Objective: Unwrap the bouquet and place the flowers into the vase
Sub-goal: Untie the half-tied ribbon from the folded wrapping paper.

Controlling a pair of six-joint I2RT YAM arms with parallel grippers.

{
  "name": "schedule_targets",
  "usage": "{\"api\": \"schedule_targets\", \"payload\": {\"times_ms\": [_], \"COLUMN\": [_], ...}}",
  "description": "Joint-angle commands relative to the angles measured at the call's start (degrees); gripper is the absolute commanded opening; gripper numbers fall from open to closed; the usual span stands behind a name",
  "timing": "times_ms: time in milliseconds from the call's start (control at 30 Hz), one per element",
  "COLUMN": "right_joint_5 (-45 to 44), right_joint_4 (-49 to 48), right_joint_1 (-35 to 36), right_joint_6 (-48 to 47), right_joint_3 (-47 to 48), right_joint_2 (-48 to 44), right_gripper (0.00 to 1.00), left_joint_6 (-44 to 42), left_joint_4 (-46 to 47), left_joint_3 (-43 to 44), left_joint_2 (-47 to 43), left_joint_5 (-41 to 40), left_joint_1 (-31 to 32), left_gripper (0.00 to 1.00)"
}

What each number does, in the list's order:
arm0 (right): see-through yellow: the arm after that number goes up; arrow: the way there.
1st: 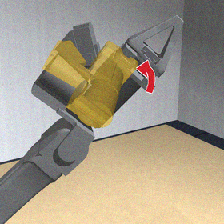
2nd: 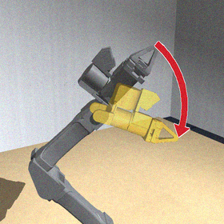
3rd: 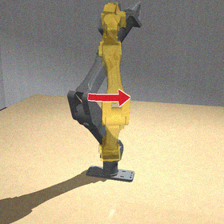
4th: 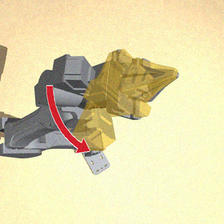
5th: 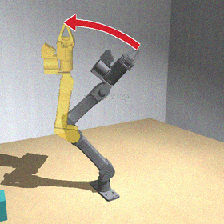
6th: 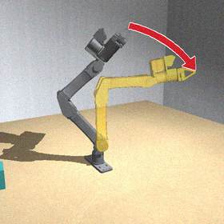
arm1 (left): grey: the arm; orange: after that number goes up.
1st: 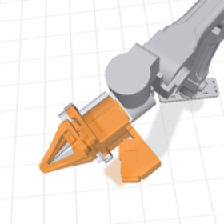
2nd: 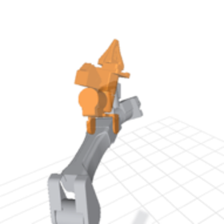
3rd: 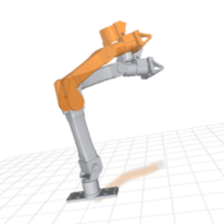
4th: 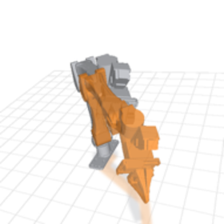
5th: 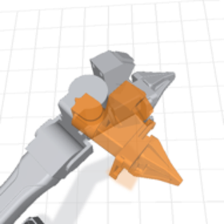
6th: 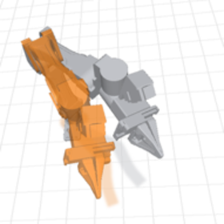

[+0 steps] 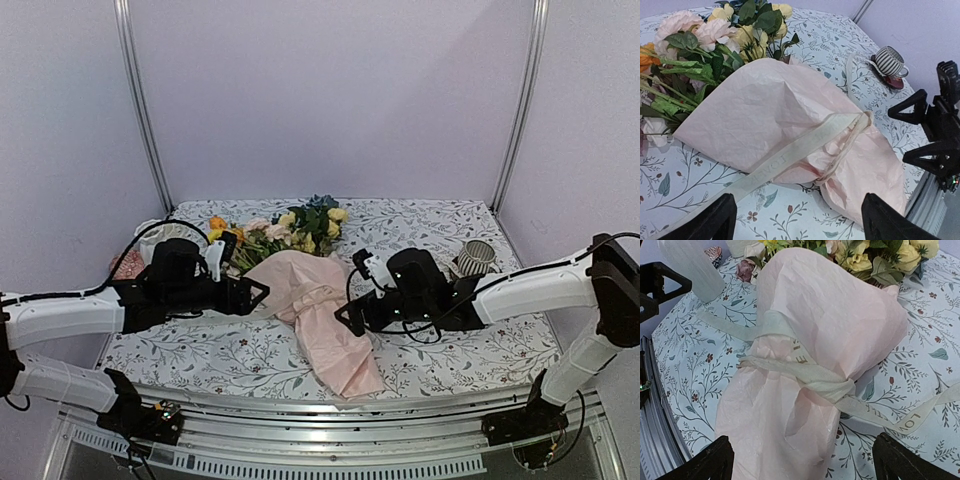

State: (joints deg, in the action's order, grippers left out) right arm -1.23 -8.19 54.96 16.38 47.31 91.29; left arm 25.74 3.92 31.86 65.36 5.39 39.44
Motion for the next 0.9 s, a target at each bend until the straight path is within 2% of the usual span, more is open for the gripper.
{"api": "schedule_targets", "payload": {"times_ms": [0, 100, 233, 300, 367, 533, 867], "right_joint_5": [-6.7, -9.0, -3.7, -1.6, 0.6, 1.6, 2.4], "right_joint_4": [0.1, -2.3, -10.7, -10.3, -8.7, -6.9, -6.8], "right_joint_1": [-0.2, -0.5, -2.0, -3.2, -4.8, -5.5, -5.7], "right_joint_6": [-3.6, -4.3, -7.3, -7.9, -7.9, -9.0, -8.5], "right_joint_3": [0.7, -0.3, -4.9, -4.9, -4.0, -2.4, -2.6], "right_joint_2": [-4.4, -6.3, -9.3, -9.6, -9.4, -8.9, -7.4], "right_gripper": [0.99, 0.99, 0.99, 0.99, 1.00, 0.94, 0.93], "left_joint_6": [-2.0, -2.7, -4.4, -5.7, -6.9, -8.3, -9.2], "left_joint_4": [-3.3, -3.2, -2.9, -2.7, -2.6, -2.9, -3.8], "left_joint_3": [0.1, 0.5, 1.8, 2.7, 3.7, 6.5, 10.8], "left_joint_2": [-1.9, -2.3, -1.9, -1.2, -0.1, 4.2, 10.7], "left_joint_5": [-0.7, -1.1, -3.2, -4.3, -5.3, -6.6, -8.6], "left_joint_1": [0.6, 1.5, 4.5, 6.8, 8.6, 10.9, 11.8], "left_gripper": [0.88, 0.88, 0.85, 0.82, 0.75, 0.52, 0.45]}}
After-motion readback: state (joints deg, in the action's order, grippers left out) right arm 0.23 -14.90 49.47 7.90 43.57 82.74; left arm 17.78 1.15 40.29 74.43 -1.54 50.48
